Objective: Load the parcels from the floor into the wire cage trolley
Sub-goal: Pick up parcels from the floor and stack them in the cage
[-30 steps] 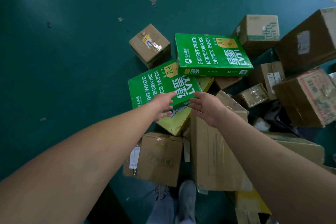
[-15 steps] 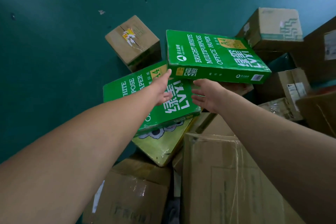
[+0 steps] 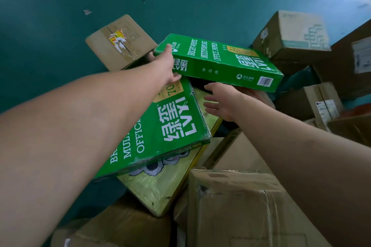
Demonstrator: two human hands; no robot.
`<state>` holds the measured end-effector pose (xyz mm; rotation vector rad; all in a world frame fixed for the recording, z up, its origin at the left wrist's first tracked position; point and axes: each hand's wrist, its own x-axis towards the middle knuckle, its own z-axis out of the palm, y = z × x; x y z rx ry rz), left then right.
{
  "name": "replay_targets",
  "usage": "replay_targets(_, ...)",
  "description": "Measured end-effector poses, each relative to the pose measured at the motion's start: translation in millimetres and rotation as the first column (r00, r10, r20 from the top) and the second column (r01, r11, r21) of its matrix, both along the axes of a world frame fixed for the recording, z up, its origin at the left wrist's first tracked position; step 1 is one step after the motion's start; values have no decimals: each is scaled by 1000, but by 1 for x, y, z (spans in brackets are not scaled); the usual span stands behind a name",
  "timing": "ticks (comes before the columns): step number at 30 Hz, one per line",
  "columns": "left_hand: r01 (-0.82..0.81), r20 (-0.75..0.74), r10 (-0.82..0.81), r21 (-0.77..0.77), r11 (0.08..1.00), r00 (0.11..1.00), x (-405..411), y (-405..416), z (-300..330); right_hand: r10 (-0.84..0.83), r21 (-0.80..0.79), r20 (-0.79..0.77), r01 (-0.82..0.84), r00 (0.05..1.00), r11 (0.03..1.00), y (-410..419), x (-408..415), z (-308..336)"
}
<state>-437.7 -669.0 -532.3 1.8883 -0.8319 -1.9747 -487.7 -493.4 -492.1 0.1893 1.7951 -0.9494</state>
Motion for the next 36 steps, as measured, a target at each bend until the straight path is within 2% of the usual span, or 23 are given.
replay_targets(3,43,70,-44,4,999,997,-1,-16,-19,25,7,-4,-25,1000,1000,1,-2,-4)
replay_targets(8,103,67,-104,25,994,992,-6,-44,-56,35,16,-20,-35,999,999,-5,-9,-11)
replay_targets(11,115,51,-113,-35,993,992,-2,-25,-39,-8,7,-5,8,1000,1000,-8,-6,-13)
replay_targets(16,130,-26,-132,-73,989,991,36,6,-4,-171,-21,113,174,979,985,-1,11,1)
replay_targets(20,124,-30,-127,-67,990,992,83,9,33,-400,-49,204,417,894,907,15,27,36)
replay_targets(23,117,-47,-120,-47,992,992,128,8,74,-537,-98,216,565,816,819,29,43,81)
replay_targets(26,135,-31,-136,-55,989,990,178,0,143,-610,-102,205,637,765,764,28,56,147)
replay_targets(30,106,-22,-108,-76,991,994,255,-3,261,-575,-1,183,585,797,811,15,94,261)
replay_targets(36,-70,-3,70,-48,996,998,377,35,431,-421,0,218,432,880,902,9,177,425)
